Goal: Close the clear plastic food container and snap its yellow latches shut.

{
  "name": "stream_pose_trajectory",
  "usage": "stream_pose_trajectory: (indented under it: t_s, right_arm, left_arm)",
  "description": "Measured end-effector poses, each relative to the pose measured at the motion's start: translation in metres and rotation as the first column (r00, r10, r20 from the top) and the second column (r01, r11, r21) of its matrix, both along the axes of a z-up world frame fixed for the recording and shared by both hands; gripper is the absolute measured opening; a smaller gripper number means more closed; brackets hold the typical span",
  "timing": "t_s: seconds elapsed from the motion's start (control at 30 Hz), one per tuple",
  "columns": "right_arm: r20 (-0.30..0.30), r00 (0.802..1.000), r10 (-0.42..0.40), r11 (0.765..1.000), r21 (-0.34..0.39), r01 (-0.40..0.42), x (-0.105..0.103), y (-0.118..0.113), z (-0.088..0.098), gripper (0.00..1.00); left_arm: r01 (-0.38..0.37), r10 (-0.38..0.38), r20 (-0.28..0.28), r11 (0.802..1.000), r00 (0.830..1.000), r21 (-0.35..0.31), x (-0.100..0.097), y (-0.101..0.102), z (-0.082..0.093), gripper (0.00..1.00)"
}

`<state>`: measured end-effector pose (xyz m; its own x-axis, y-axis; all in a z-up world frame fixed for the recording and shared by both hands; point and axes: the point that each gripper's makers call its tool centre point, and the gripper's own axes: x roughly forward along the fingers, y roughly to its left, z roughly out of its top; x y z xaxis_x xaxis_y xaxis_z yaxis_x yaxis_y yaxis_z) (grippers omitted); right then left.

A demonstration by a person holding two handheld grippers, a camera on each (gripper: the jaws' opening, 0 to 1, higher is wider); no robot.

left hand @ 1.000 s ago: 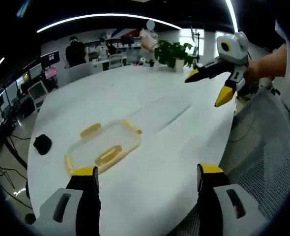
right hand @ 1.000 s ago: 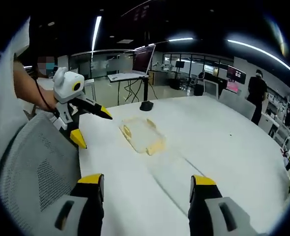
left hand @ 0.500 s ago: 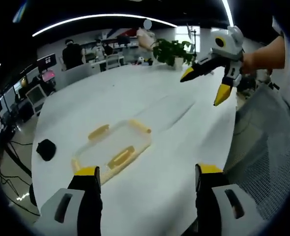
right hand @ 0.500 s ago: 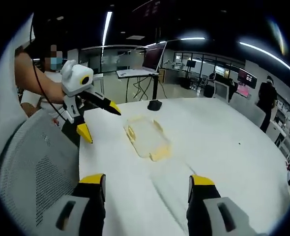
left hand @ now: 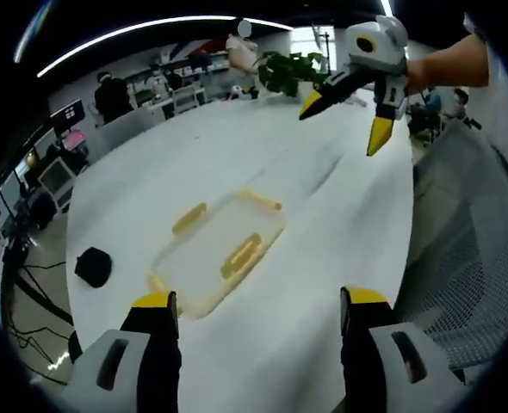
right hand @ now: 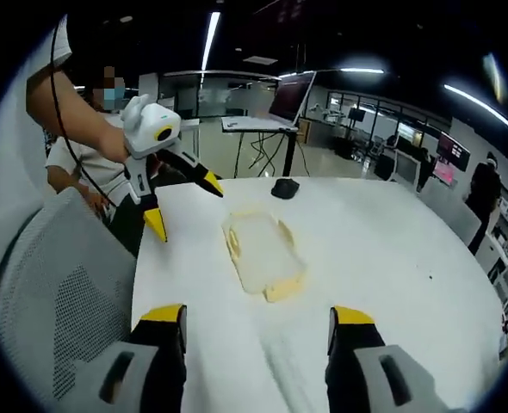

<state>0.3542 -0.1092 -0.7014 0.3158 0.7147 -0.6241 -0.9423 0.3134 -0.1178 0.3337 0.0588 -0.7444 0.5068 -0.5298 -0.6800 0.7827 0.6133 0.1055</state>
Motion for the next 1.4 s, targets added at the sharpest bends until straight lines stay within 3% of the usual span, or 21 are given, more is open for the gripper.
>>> stream_pose_trajectory:
  t_s: [0.4,1.0,1.17,1.23,1.4]
  right_arm:
    - [0.019,0.998,0.067,0.997,-0.041,-0.067,0.016,0.021,-0.004,0.65]
    - [-0.019,0.988,0.151,0.982,-0.11,-0.152,0.034,0.035,-0.025,0.65]
    - [-0.035,0.984,0.175,0.975,-0.134,-0.178,0.039,0.039,-0.031,0.66]
    - [-0.046,0.98,0.192,0.969,-0.147,-0.197,0.037,0.041,-0.035,0.67]
    - [-0.064,0.974,0.218,0.958,-0.175,-0.226,0.036,0.046,-0.044,0.66]
  left_arm:
    - [0.131,-0.131,-0.011,0.986,0.991,0.106,0.015,0.016,-0.003,0.72]
    - [0.23,-0.223,-0.059,0.956,0.973,0.18,0.038,0.031,-0.011,0.67]
    - [0.278,-0.267,-0.075,0.927,0.961,0.25,0.045,0.038,-0.012,0.66]
    - [0.286,-0.277,-0.071,0.926,0.958,0.248,0.048,0.037,-0.011,0.66]
    - [0.346,-0.333,-0.095,0.892,0.938,0.29,0.05,0.038,-0.015,0.65]
